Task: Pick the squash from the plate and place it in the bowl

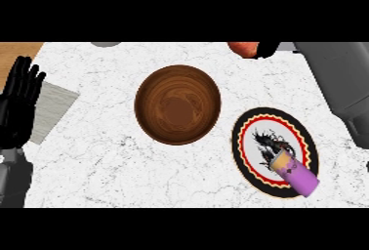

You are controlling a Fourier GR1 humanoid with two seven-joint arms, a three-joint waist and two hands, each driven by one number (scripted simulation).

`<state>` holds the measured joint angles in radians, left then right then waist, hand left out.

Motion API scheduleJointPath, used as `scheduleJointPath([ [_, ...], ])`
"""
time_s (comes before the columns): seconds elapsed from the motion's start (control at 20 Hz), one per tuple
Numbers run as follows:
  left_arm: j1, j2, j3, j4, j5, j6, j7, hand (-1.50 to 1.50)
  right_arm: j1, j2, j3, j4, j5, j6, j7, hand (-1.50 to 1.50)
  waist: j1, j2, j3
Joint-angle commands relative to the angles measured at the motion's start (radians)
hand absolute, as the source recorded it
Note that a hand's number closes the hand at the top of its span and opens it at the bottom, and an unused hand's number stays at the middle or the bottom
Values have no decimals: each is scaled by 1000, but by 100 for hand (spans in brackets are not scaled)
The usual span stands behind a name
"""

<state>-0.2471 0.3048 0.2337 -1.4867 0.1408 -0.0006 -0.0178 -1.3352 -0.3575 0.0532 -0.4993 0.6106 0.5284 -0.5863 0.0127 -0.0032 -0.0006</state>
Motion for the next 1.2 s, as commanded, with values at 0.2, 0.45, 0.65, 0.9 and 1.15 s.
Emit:
scheduleJointPath([
  [0.2,27,-21,-15,-25,-18,8,-8,0,80,179,71,-84,34,-13,85,150,-4,3,0],
  [0.45,-24,3,11,-37,6,16,53,0,211,285,135,-156,116,-185,189,150,-11,1,1],
  [0.65,-44,-14,-5,35,-37,31,-8,0,216,326,114,-97,138,-229,300,150,-10,7,0],
  [0.9,-40,-8,-25,-85,-20,25,87,0,223,356,97,1,15,-236,341,-150,22,7,1],
  [1.15,-5,-20,-18,-18,-3,-19,2,0,228,357,32,67,-137,-245,239,-150,45,16,1],
])
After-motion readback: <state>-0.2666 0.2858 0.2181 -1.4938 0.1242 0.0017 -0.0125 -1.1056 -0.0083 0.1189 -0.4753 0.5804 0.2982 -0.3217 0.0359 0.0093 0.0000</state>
